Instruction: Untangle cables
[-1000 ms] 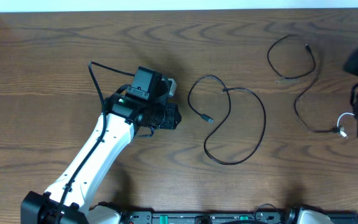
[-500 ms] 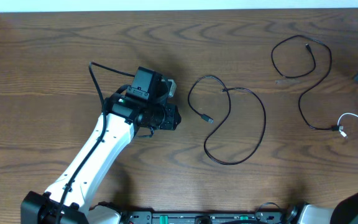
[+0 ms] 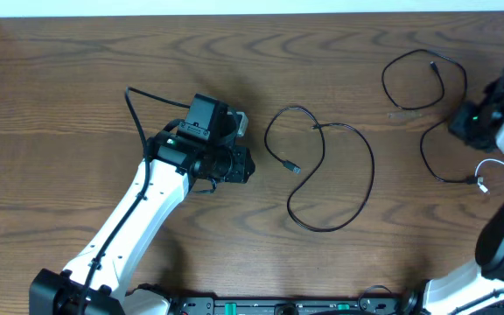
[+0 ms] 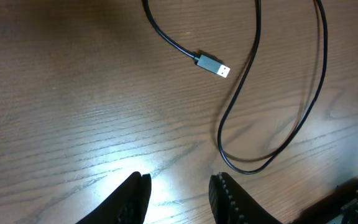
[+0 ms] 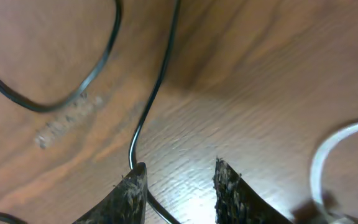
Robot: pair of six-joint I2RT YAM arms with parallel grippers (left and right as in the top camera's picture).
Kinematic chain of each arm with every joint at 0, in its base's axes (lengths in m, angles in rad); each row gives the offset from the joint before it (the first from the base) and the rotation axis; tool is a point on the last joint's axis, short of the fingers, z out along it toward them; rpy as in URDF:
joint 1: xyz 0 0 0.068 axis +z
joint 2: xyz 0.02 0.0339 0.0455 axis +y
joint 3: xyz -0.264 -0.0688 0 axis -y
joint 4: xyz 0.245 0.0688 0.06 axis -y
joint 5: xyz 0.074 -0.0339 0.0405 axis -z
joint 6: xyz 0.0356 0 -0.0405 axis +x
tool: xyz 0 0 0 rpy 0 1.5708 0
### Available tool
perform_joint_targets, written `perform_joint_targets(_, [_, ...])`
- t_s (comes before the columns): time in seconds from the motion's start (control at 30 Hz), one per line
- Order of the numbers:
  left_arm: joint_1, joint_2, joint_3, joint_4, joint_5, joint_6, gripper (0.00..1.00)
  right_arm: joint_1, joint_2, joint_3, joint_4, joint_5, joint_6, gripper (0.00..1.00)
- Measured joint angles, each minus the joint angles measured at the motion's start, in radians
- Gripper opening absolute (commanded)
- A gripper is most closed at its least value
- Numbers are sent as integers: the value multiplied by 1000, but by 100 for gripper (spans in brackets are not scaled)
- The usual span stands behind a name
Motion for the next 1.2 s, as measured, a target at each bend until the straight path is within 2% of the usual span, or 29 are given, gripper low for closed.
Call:
perform_joint_targets(0.23, [0,0,0,0,0,0,37,96,106,0,21,66,-26,31])
perform_joint_targets(0.33, [0,0,0,0,0,0,37,139,128,0,20,116,-30,24])
perform_joint_targets(0.43, [0,0,0,0,0,0,37,160,138,0,20,141,-34,19])
perform_joint_targets(0.73, [0,0,0,0,0,0,37,169,156,0,2,180,-37,16])
perform_joint_targets(0.9, [0,0,0,0,0,0,37,169,156,-1,-6,171,-14,1])
perform_joint_targets(1.2, [0,0,0,-2,0,0,37,169,148,-2,-73,130,-8,1])
